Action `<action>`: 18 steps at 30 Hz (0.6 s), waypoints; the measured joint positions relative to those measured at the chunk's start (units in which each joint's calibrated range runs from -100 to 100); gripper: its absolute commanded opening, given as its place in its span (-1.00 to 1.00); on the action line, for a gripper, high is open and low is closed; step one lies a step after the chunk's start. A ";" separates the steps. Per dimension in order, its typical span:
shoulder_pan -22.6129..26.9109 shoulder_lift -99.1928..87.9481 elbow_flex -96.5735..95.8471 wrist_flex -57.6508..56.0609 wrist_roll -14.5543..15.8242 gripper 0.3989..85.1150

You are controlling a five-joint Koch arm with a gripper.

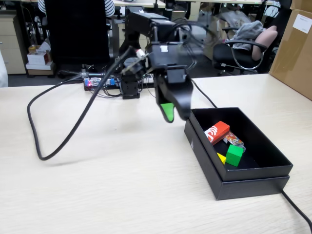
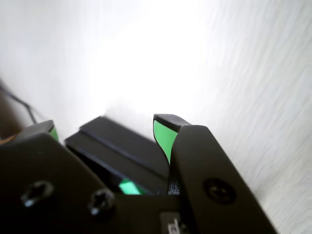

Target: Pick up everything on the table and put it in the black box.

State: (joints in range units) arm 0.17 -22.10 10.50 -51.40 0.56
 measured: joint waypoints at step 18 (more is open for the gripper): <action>-0.20 -20.14 -41.92 18.17 -0.10 0.10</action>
State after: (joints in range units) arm -0.02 -42.24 -31.42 -33.22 0.46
